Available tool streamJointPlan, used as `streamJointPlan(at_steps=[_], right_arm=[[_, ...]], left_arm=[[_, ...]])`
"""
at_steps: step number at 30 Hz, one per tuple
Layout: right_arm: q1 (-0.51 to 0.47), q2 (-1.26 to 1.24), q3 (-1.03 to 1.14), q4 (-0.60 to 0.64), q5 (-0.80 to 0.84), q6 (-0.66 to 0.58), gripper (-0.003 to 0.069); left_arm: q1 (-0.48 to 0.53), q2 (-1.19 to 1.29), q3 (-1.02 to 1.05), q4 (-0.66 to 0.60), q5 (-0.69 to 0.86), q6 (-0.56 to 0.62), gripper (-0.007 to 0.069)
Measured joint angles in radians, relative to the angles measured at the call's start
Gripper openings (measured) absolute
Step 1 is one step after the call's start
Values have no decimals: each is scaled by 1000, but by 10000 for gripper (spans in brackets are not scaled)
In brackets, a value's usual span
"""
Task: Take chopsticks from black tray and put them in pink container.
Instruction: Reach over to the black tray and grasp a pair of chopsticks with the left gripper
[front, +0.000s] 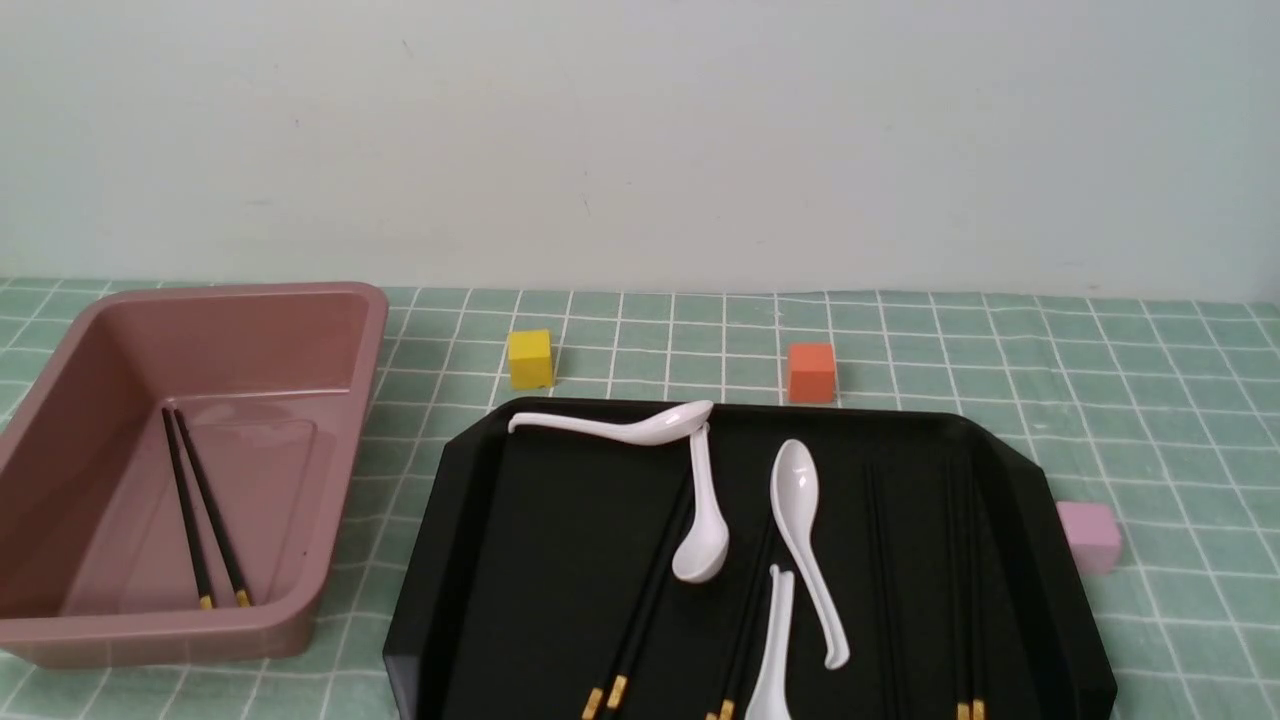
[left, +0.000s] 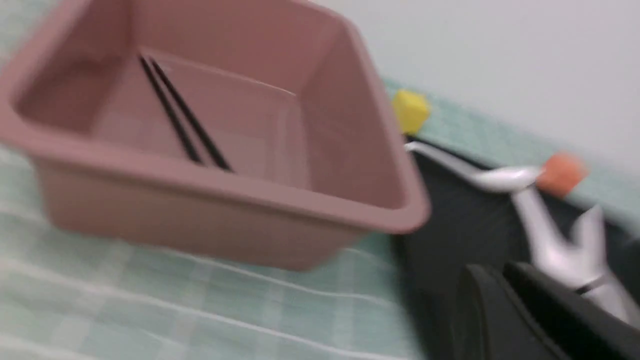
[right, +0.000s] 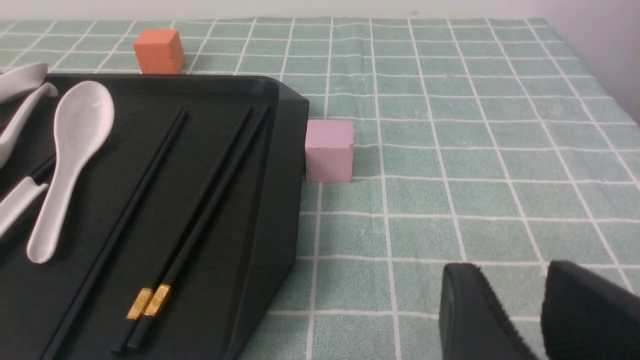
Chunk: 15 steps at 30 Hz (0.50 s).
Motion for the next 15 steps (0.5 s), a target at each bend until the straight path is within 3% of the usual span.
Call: streamJointPlan(at_steps=[8,15], right_arm=[[0,0,0,1,0,0,240],[0,0,0,1,0,0,240]], left_arm=[[0,0,0,-595,-27,-403,64],[0,0,0,-705,-135,-434,71]])
